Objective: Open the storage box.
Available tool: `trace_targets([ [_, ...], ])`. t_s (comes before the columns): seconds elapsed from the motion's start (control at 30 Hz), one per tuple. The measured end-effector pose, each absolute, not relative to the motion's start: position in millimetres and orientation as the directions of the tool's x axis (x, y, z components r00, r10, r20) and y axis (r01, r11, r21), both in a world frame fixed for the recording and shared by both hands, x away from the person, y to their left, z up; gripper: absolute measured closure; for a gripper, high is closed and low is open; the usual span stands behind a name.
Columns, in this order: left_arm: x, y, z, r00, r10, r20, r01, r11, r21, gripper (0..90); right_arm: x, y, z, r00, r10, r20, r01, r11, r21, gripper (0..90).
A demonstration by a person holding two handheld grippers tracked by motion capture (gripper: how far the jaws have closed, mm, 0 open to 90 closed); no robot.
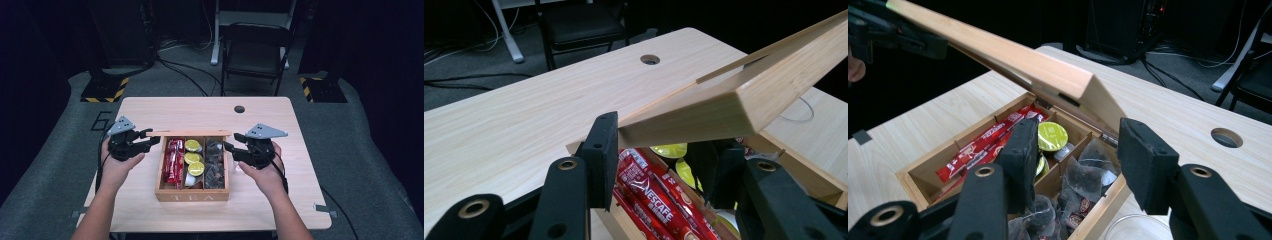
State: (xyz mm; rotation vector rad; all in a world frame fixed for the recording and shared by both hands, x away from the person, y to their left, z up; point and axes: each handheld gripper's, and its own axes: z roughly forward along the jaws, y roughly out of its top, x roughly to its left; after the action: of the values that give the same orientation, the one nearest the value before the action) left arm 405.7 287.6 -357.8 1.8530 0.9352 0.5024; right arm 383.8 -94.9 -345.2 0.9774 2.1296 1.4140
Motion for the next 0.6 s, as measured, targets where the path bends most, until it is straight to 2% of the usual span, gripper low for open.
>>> trace_targets([
  [0.33,405,287,-359,0.62,0.782,-0.058,0.385,-0.24,0.891,55.9,386,-102,-343,-0.665,0.744,0.067,0.331,0.213,0.919,50.2],
  [0.6,406,288,-358,0.622,0.781,-0.062,0.386,-0.236,0.892,55.8,386,-105,-347,-0.646,0.761,0.059,0.334,0.212,0.918,46.5],
])
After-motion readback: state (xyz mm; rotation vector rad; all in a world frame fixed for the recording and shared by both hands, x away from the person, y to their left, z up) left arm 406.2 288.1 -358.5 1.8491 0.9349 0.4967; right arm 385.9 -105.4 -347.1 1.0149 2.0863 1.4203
